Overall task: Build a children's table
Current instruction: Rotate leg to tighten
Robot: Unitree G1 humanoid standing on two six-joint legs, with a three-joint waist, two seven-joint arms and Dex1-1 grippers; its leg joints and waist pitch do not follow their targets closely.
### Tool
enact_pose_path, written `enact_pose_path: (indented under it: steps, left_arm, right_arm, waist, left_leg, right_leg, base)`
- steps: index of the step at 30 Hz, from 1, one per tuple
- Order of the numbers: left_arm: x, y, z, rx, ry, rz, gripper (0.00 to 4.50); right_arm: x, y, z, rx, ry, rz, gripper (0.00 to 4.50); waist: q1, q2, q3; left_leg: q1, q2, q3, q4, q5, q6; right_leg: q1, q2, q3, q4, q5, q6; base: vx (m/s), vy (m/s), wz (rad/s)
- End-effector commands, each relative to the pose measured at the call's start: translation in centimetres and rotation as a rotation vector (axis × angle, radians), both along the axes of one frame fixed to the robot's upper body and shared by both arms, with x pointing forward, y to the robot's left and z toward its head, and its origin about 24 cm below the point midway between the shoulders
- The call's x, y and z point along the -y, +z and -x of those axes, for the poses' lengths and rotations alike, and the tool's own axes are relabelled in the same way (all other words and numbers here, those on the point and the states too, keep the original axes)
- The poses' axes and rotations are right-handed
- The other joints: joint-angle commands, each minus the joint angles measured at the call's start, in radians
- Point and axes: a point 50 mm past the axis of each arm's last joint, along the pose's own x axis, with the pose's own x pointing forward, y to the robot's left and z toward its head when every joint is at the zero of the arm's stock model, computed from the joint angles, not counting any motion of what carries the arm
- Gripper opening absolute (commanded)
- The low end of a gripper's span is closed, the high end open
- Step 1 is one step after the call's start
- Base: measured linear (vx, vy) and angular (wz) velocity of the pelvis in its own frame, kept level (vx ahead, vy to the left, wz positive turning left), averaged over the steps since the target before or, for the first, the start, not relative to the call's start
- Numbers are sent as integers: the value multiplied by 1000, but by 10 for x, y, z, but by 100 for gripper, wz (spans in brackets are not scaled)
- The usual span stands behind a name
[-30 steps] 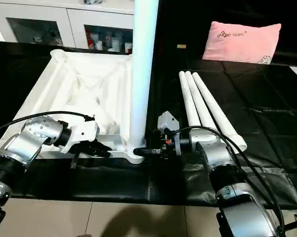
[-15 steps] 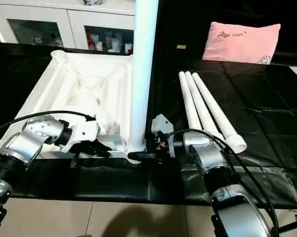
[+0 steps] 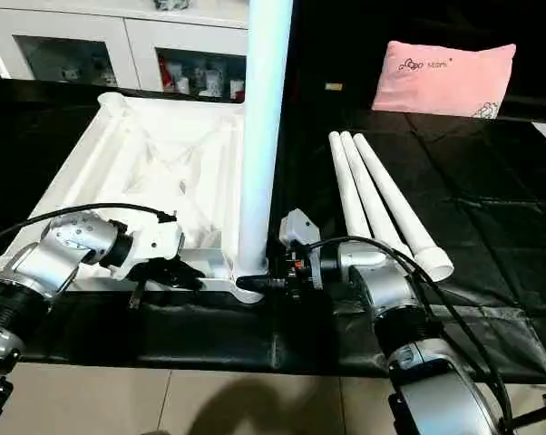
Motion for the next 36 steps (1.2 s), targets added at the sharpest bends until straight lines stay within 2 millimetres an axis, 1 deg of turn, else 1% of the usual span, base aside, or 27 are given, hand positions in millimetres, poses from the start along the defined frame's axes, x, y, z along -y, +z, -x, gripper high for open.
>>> enact_pose_path:
  steps: [1, 4, 7, 8, 9, 11, 13, 14, 15, 16, 17, 18, 19, 20, 22, 23, 24, 25, 26, 28, 29, 30, 31, 33, 34, 35, 36]
  left_arm:
    - [2, -22, 12, -85, -59, -102, 0]
    - [1, -23, 11, -91, -52, -102, 0]
    - [3, -22, 7, -100, 39, -60, 0]
    - [4, -22, 5, -102, 67, -48, 0]
    - [6, -21, 4, -96, 90, -25, 0]
    - [11, -18, -1, -100, 178, 47, 0]
    - [19, -15, -5, -107, 263, 124, 0]
    - [22, -14, -5, -111, 287, 144, 0]
    - [28, -12, -7, -109, 328, 178, 0]
    - [34, -10, -10, -109, 379, 210, 0]
    - [39, -8, -11, -108, 412, 230, 0]
    - [46, -6, -13, -102, 451, 251, 0]
    - [50, -5, -13, -98, 469, 259, 0]
    - [57, -3, -14, -83, 488, 265, 0]
    - [71, -1, -17, -57, 539, 274, 0]
    - [76, -1, -18, -42, 562, 271, 0]
    - [78, 0, -19, -34, 575, 268, 0]
    - [79, 0, -20, -24, 583, 261, 0]
    - [80, 0, -20, -13, 593, 248, 0]
    - [79, -2, -21, 2, 612, 217, 0]
    - [77, -2, -21, 5, 623, 207, 0]
    - [76, -3, -21, 6, 634, 202, 0]
    - [74, -4, -21, 7, 638, 196, 0]
    - [72, -5, -20, 7, 643, 189, 0]
    - [71, -5, -20, 7, 643, 187, 0]
    - [68, -8, -19, 9, 639, 173, 0]
    - [66, -9, -19, 8, 642, 166, 0]
  right_arm:
    - [-1, -4, 4, -30, 30, -8, 280]
    - [-2, -6, 5, -38, 29, -11, 276]
    - [-3, -12, 5, -86, -19, 4, 274]
    - [-4, -13, 5, -90, -30, 8, 274]
    - [-4, -16, 5, -99, -51, 15, 273]
    - [-8, -22, 5, -102, -114, 35, 273]
    - [-14, -30, 4, -115, -196, 54, 272]
    - [-16, -32, 4, -120, -220, 60, 272]
    - [-22, -35, 2, -137, -278, 52, 272]
    - [-30, -36, 0, -160, -334, 33, 272]
    - [-37, -36, -2, -176, -371, 15, 272]
    - [-46, -35, -6, -204, -433, -14, 272]
    - [-51, -34, -8, -221, -465, -31, 272]
    - [-60, -31, -11, -238, -498, -52, 272]
    - [-78, -25, -16, -246, -539, -62, 272]
    - [-85, -23, -18, -245, -555, -56, 272]
    - [-89, -22, -19, -243, -563, -51, 272]
    - [-91, -21, -20, -238, -571, -41, 272]
    - [-94, -21, -21, -239, -583, -30, 272]
    - [-98, -19, -22, -255, -597, -31, 272]
    - [-100, -17, -23, -259, -598, -39, 272]
    - [-100, -16, -24, -261, -600, -46, 272]
    - [-100, -15, -24, -267, -600, -55, 272]
    - [-100, -14, -25, -272, -608, -64, 342]
    - [-99, -14, -25, -276, -611, -69, 342]
    - [-96, -14, -27, -297, -630, -93, 344]
    - [-92, -14, -27, -290, -637, -93, 351]
  waist:
    - [-2, 15, -61]
    - [-1, 14, -63]
    - [-1, 14, -61]
    - [-1, 20, -59]
    - [-3, 16, -57]
    - [-2, 15, -51]
    - [-7, 10, -45]
    - [-7, 12, -47]
    - [-10, 12, -46]
    - [-14, 9, -45]
    - [-19, 10, -45]
    - [-28, 5, -45]
    - [-35, 8, -45]
    - [-38, -3, -47]
    - [-44, 1, -47]
    - [-48, -4, -48]
    - [-49, 1, -48]
    - [-51, -3, -49]
    - [-52, -3, -49]
    - [-52, -4, -51]
    - [-53, 2, -53]
    - [-53, 0, -54]
    - [-52, 9, -57]
    - [-53, 5, -59]
    - [-51, 12, -59]
    - [-54, 7, -59]
    - [-54, 8, -58]
  left_leg:
    - [-14, 13, 19, -64, -93, 41]
    - [-15, 13, 18, -63, -82, 41]
    - [-15, 13, 19, -64, -90, 39]
    - [-14, 13, 18, -65, -96, 36]
    - [-13, 14, 19, -66, -112, 31]
    - [-11, 11, 18, -70, -159, 23]
    - [-8, 9, 16, -74, -199, 8]
    - [-3, 8, 14, -75, -217, 6]
    - [-5, 9, 13, -76, -216, 4]
    - [-15, 9, 8, -80, -202, 1]
    - [-9, 8, 9, -80, -213, -2]
    - [-11, 6, 8, -80, -221, 0]
    - [-12, 5, 6, -80, -223, -2]
    - [-15, 4, 5, -78, -217, 3]
    - [-14, 6, 6, -78, -213, 12]
    - [-15, 5, 6, -76, -204, 14]
    - [-16, 6, 6, -76, -198, 15]
    - [-17, 6, 7, -77, -194, 18]
    - [-22, 6, 6, -77, -188, 22]
    - [-21, 7, 7, -75, -167, 28]
    - [-22, 6, 7, -75, -149, 30]
    - [-22, 6, 8, -74, -136, 33]
    - [-20, 6, 8, -72, -113, 36]
    - [-21, 6, 10, -71, -78, 45]
    - [-20, 6, 10, -71, -72, 46]
    - [-20, 6, 12, -71, -69, 53]
    - [-19, 7, 12, -73, -79, 57]
  right_leg:
    - [65, -66, 43, -58, -62, -258]
    - [66, -65, 42, -56, -44, -260]
    - [66, -65, 43, -57, -55, -260]
    - [64, -65, 42, -58, -65, -260]
    - [63, -66, 43, -63, -93, -256]
    - [61, -68, 43, -74, -185, -238]
    - [58, -70, 45, -86, -303, -205]
    - [55, -72, 45, -93, -380, -179]
    - [55, -72, 46, -94, -397, -169]
    - [59, -73, 45, -93, -411, -155]
    - [52, -71, 43, -98, -432, -146]
    - [52, -71, 43, -100, -446, -141]
    - [50, -71, 42, -100, -456, -142]
    - [54, -70, 40, -102, -462, -135]
    - [47, -71, 42, -100, -454, -140]
    - [48, -70, 41, -102, -438, -145]
    - [47, -69, 41, -99, -409, -153]
    - [47, -69, 41, -99, -393, -156]
    - [51, -69, 41, -96, -368, -160]
    - [52, -69, 42, -90, -304, -172]
    - [55, -68, 43, -84, -258, -188]
    - [57, -67, 42, -82, -226, -198]
    - [58, -67, 43, -76, -172, -214]
    - [62, -65, 42, -70, -91, -237]
    - [63, -66, 42, -69, -73, -244]
    - [65, -66, 42, -69, -48, -253]
    - [65, -67, 41, -70, -56, -259]
  base:
    - [0, 0, 0]
    - [0, 0, 0]
    - [0, 0, 0]
    - [0, 0, 0]
    - [0, 0, 0]
    - [0, 0, 0]
    - [0, 0, 0]
    - [0, 0, 0]
    - [0, 0, 0]
    - [0, 0, 0]
    - [0, 0, 0]
    - [0, 0, 0]
    - [0, 0, 0]
    - [0, 0, 0]
    - [0, 0, 0]
    - [0, 0, 0]
    - [0, 0, 0]
    - [0, 0, 0]
    - [0, 0, 0]
    - [0, 0, 0]
    - [0, 0, 0]
    - [0, 0, 0]
    - [0, 0, 0]
    - [0, 0, 0]
    - [0, 0, 0]
    - [0, 0, 0]
    - [0, 0, 0]
